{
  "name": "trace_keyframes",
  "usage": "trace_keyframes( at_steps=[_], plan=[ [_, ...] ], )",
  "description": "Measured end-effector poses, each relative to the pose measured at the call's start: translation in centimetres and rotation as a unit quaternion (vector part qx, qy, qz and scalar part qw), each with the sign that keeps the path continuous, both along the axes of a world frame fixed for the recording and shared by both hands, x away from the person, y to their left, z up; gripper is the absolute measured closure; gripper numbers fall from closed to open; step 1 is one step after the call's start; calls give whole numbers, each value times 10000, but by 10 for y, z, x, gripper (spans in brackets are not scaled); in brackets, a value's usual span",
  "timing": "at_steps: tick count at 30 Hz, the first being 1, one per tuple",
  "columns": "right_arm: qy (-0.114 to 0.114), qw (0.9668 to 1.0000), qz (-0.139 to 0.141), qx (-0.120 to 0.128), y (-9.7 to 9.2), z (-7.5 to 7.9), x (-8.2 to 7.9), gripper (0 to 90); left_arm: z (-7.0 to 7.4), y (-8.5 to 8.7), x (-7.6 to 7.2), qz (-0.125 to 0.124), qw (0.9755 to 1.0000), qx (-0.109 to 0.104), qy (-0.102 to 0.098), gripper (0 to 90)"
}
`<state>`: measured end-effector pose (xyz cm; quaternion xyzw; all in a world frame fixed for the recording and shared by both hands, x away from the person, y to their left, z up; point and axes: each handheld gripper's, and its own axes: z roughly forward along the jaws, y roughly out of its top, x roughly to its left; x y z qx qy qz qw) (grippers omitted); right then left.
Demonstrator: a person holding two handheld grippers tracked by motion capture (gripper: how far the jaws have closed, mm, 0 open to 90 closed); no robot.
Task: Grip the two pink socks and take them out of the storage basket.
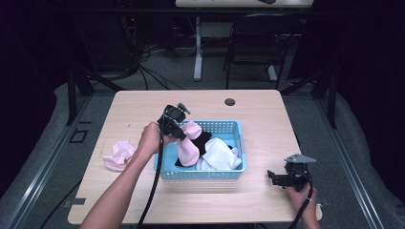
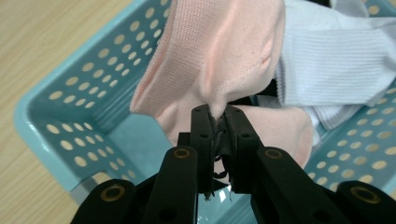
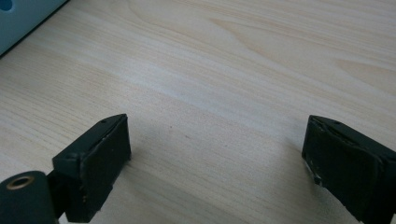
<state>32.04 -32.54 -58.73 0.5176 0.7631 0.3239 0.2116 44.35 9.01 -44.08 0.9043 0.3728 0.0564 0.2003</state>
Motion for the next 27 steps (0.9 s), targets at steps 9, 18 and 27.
trace_keyframes(
  at_steps=[9, 18, 27],
  plan=[
    [-7, 10000, 3, -1, 0, 0, 0, 73, 22, -1, -4, -91, 9999, 71, -116, 832],
    [-4, 10000, 4, 1, 0, 0, 0, 74, 56, 23, -10, -39, 9996, 25, -276, 832],
    [-11, 10000, 5, 4, 0, 0, 0, 75, 93, 54, -20, 91, 9988, 224, -422, 831]
  ],
)
